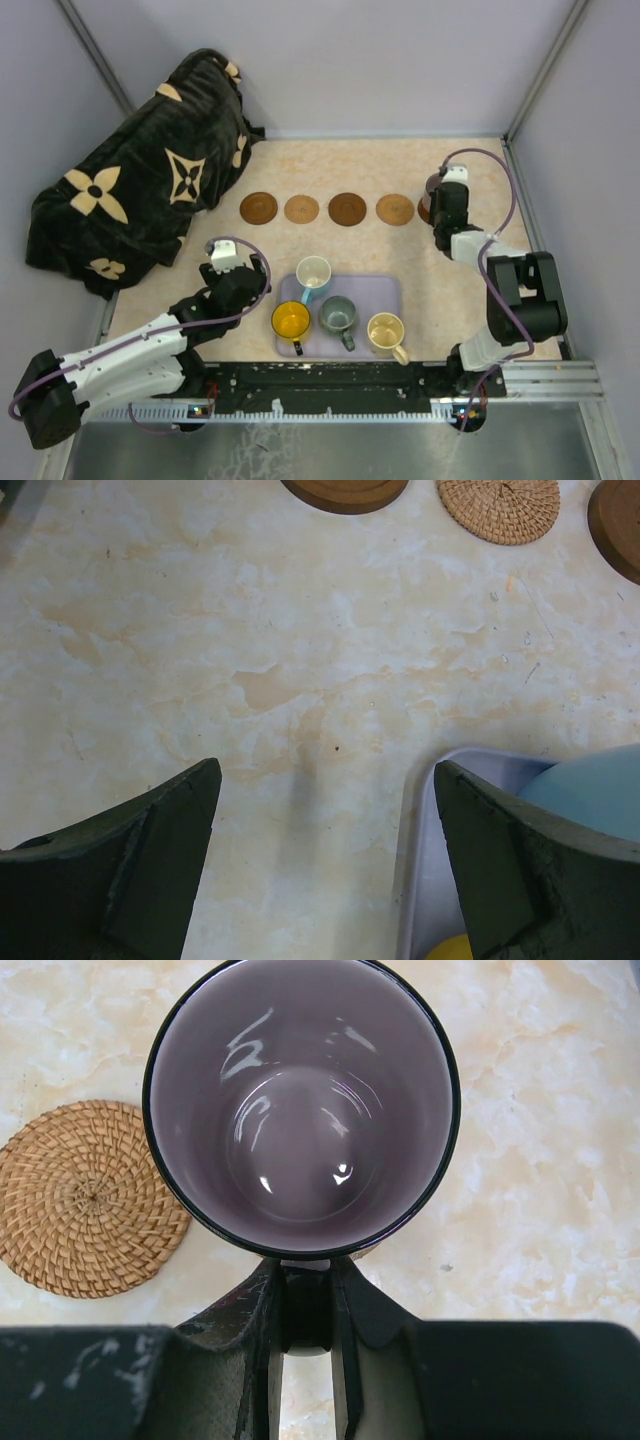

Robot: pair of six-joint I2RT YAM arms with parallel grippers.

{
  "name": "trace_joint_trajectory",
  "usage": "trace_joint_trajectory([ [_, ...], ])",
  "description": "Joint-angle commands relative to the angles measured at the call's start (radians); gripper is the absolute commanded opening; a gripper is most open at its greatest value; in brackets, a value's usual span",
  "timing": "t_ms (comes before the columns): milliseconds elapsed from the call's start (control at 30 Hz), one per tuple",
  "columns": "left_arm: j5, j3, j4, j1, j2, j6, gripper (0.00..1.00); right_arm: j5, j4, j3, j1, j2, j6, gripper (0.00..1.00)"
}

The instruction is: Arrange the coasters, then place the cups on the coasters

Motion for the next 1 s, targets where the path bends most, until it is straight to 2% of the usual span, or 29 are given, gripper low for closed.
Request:
trace_joint_trajectory([
  [0,-0.022,-0.007,-0.004,-0.003,-0.005,-0.013,0.93,0.007,0.133,0.070,-0.015,0.001,0.015,0.01],
  [700,-0.026,-0.009,-0.006,-0.002,0.007,-0.012,0.93,0.013,0.144,0.055,-0.024,0.032,0.029,0.04],
  [833,-0.026,-0.009,-0.006,-0.003,0.008,-0.011,0.93,0.011,0.143,0.046,-0.024,0.027,0.039,0.10],
  [967,-0.024,-0.009,-0.009,-0.002,0.007,-0.015,0.93,0.020,0.137,0.043,-0.024,0.028,0.044,0.26],
])
